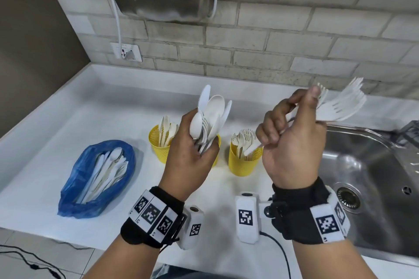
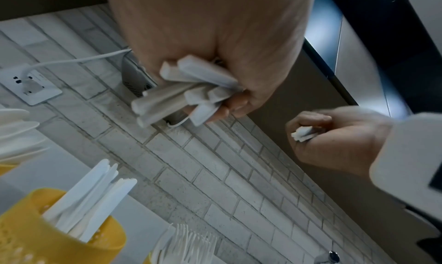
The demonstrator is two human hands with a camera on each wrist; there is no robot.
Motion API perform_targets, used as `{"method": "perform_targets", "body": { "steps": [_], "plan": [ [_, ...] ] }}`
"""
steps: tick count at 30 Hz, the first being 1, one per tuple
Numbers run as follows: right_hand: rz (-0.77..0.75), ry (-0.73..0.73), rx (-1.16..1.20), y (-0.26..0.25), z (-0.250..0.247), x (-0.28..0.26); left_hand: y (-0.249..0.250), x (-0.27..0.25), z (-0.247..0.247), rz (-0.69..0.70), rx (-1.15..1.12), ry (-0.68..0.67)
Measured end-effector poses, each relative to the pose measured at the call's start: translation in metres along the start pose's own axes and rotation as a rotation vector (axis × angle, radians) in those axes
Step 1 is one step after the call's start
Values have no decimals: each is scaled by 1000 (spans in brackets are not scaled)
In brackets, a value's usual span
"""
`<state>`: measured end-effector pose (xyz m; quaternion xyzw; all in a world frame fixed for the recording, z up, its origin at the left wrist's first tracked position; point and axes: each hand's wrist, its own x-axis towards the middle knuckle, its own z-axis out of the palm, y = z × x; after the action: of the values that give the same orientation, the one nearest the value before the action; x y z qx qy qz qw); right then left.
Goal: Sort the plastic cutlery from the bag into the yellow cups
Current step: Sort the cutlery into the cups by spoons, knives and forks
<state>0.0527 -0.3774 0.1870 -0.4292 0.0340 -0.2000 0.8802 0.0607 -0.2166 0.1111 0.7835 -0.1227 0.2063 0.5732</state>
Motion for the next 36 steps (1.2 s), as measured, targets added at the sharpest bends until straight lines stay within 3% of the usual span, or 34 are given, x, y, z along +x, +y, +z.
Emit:
{"method": "perform_targets", "body": {
  "steps": [3,6,9,18,26,32,36],
  "plan": [
    [-191,-251,-308,-1,-4,-7,2,0,0,-1,34,4],
    [-201,-413,-648,-1,-4,-18,4,0,0,-20,30,-18],
    [-123,-483,-773,1,-5,-24,3,-2,-1,-11,45,-47],
    [-235,-657,-1168,-7,-9,-17,6,-5,-4,22,234,-142],
    [-45,-622,-976,-6,-25,-11,6,-10,-5,-15,264,-220],
    [-62,-644,-959,-7,-31,-11,1,-13,-1,1,274,-242],
    [-99,-525,-896,-7,-35,-11,0,-14,-1,-17,242,-228]
  ]
}}
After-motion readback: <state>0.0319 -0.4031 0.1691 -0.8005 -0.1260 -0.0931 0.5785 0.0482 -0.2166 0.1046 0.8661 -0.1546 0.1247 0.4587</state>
